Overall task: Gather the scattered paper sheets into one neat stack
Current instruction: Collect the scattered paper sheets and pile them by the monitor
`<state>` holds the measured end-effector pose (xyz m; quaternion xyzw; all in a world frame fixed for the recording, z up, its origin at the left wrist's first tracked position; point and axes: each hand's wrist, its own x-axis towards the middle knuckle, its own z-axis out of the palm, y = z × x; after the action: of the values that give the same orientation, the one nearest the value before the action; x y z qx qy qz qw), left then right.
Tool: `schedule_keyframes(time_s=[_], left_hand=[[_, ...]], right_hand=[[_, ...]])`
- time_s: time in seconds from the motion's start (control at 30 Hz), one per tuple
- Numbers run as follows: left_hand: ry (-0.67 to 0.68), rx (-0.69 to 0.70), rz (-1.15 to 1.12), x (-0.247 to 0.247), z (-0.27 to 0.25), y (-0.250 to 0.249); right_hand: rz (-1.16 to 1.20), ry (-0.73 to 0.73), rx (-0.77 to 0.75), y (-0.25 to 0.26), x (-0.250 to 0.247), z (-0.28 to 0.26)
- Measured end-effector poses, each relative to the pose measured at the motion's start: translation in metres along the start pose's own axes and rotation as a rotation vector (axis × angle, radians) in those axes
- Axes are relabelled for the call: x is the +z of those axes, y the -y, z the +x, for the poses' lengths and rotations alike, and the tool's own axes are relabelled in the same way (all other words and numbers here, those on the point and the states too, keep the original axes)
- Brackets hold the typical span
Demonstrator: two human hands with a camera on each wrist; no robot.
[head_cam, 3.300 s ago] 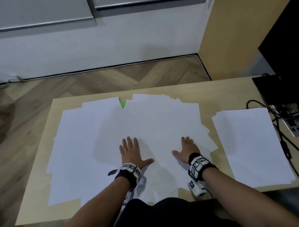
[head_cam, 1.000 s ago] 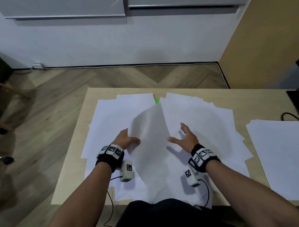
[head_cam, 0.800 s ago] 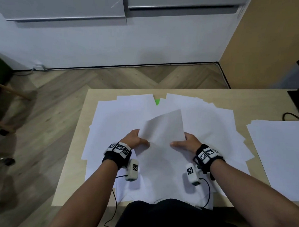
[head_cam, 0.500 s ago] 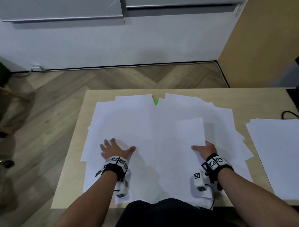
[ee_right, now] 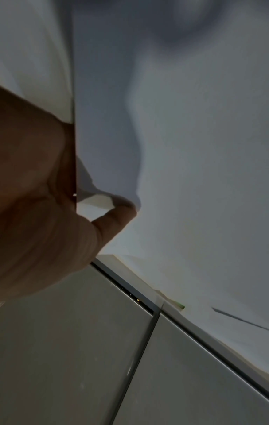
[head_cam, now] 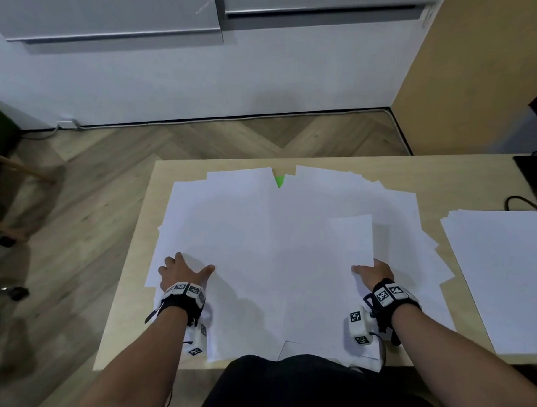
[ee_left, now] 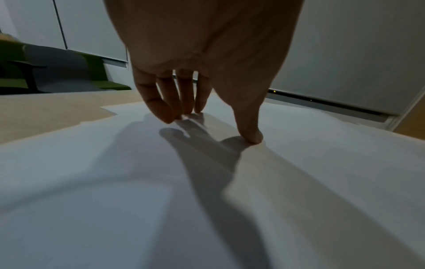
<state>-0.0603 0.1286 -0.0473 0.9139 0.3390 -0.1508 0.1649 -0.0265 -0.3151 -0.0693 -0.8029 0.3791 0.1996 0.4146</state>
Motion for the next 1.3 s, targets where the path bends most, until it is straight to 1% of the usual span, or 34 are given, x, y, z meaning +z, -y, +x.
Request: schedule_keyframes(time_s=[0.03, 0.13, 0.23, 0.33, 0.43, 0.5, 0.53, 0.63, 0.67, 0.77, 0.87, 0.97, 1.07, 1.17, 1.23, 1.3], left_hand=[[0.008, 0.009, -0.002, -0.001, 0.002, 0.002], [0.022, 0.015, -0.019, -0.003, 0.002, 0.001], [-0.003, -0.052, -0.043, -0.003, -0.003, -0.001], [-0.002, -0.108, -0.094, -0.006, -0.004, -0.004], [0.017, -0.088, -0.06, -0.013, -0.002, -0.009], [0.0, -0.061, -0.085, -0.017, -0.005, -0.013], [0.002, -0.04, -0.158, -0.019, -0.006, -0.015], [0.061, 0.043, -0.483, -0.026, -0.012, -0.023], [0.069, 0.076, -0.541, -0.03, -0.016, -0.026], [0.103, 0.198, -0.682, -0.046, -0.027, -0.04], [0.165, 0.27, -0.856, -0.069, -0.04, -0.058], [0.256, 0.332, -0.963, -0.095, -0.059, -0.085], [0.353, 0.416, -1.054, -0.127, -0.084, -0.121], [0.353, 0.509, -1.112, -0.152, -0.103, -0.154], [0.359, 0.528, -1.245, -0.16, -0.109, -0.171], [0.388, 0.531, -1.423, -0.159, -0.111, -0.184]], right_hand=[[0.017, 0.001, 0.013, 0.0, 0.0, -0.001], [0.098, 0.027, -0.016, 0.0, 0.003, -0.003], [0.138, 0.066, -0.028, 0.001, 0.01, -0.005], [0.148, 0.064, -0.07, 0.002, 0.016, -0.007], [0.133, 0.066, -0.075, 0.002, 0.015, -0.011], [0.118, 0.059, -0.077, 0.001, 0.013, -0.012], [0.108, 0.052, -0.076, 0.0, 0.012, -0.012], [0.07, 0.042, -0.072, 0.001, 0.006, -0.015], [0.071, 0.034, -0.069, 0.0, 0.004, -0.015], [0.067, 0.009, -0.067, -0.003, -0.002, -0.015], [0.049, -0.009, -0.053, -0.006, -0.008, -0.013], [0.011, -0.032, -0.047, -0.004, -0.017, -0.015], [-0.012, -0.008, -0.026, -0.003, -0.023, -0.017], [-0.012, 0.01, 0.007, 0.001, -0.028, -0.021], [-0.004, 0.033, 0.045, 0.003, -0.03, -0.022], [0.021, 0.057, 0.084, 0.003, -0.034, -0.022]])
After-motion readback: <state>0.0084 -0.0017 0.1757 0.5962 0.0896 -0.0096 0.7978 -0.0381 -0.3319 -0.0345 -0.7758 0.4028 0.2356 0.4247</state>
